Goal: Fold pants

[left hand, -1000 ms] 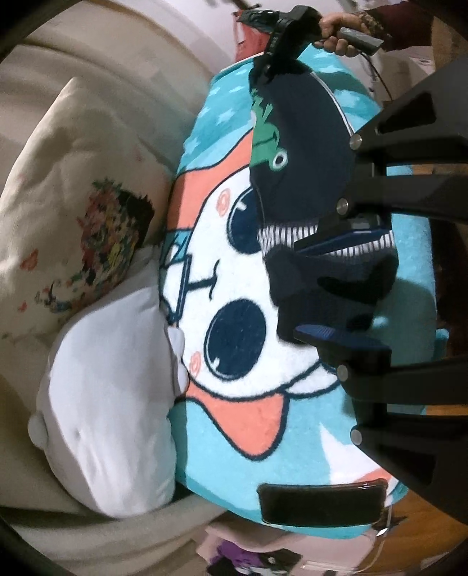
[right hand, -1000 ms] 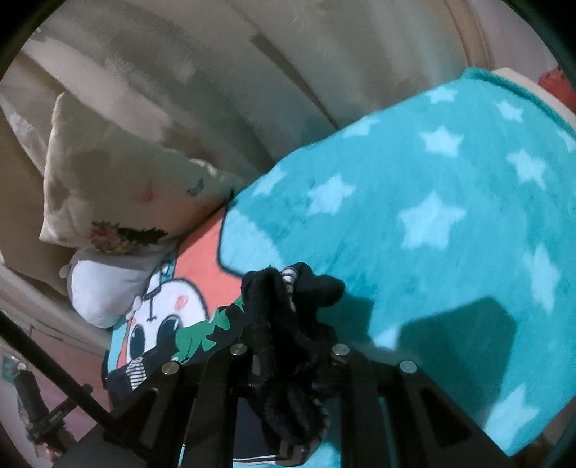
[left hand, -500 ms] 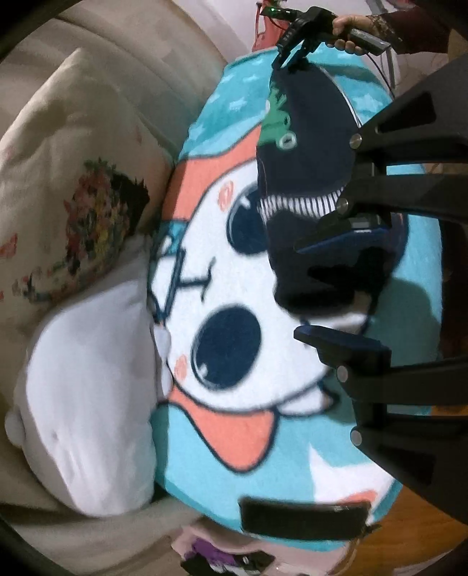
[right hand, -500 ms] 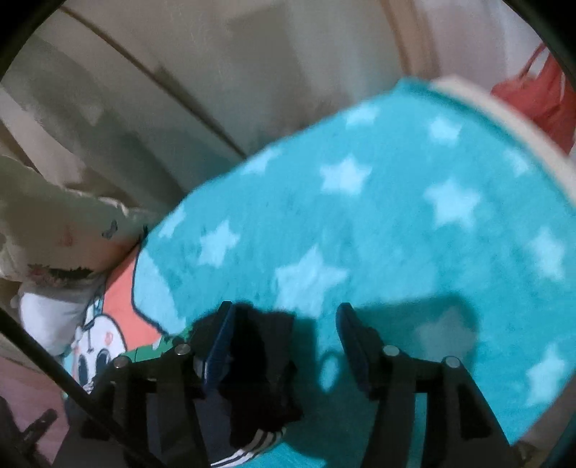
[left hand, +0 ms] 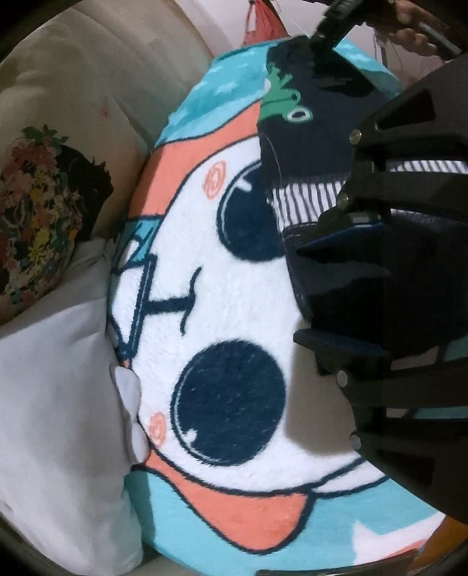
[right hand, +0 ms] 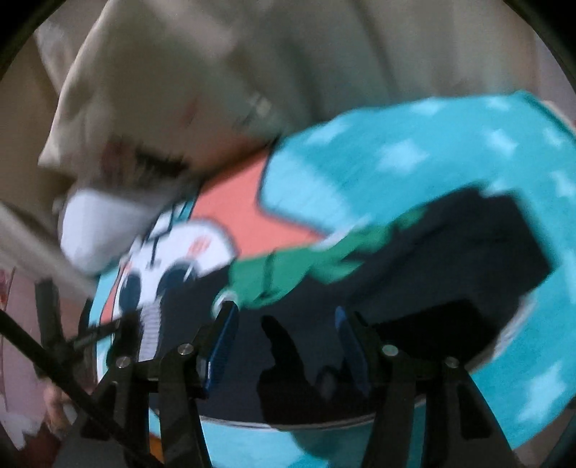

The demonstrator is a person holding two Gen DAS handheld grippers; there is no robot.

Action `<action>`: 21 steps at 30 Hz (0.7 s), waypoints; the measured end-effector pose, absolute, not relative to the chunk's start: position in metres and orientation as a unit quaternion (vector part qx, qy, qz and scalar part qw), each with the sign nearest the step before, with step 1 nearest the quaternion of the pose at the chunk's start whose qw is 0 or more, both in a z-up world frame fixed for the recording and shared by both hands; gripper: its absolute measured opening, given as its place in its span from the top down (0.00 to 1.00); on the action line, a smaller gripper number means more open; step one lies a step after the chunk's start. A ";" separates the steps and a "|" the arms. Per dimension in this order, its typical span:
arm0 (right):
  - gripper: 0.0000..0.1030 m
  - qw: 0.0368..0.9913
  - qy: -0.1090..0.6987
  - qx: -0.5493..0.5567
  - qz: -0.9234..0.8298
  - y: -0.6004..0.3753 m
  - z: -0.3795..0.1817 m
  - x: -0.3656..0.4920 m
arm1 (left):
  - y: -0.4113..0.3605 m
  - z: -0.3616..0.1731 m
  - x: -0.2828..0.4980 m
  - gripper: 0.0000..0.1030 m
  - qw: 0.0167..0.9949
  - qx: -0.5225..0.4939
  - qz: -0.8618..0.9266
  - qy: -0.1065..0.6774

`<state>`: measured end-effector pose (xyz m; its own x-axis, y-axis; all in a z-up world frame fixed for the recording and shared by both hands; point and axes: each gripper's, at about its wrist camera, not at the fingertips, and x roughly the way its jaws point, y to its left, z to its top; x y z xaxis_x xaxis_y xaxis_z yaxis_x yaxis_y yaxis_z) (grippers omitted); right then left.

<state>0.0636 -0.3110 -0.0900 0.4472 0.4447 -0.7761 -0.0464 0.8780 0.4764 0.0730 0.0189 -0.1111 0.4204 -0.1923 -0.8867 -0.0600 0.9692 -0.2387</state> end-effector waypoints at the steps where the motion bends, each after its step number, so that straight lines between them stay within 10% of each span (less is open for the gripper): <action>1: 0.40 0.826 0.509 0.188 0.155 -0.299 -0.094 0.063 | 0.019 -0.112 0.074 0.56 0.835 -0.113 -0.042 0.537; 21: 0.38 0.851 0.464 0.244 -0.021 -0.373 -0.070 -0.001 | -0.032 -0.023 0.071 0.46 0.821 -0.076 -0.227 0.518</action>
<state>-0.0014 -0.3734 -0.0697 0.5679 0.1906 -0.8008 0.2621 0.8803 0.3954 0.0708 -0.0321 -0.0228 0.3605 -0.4527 -0.8155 0.2945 0.8848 -0.3610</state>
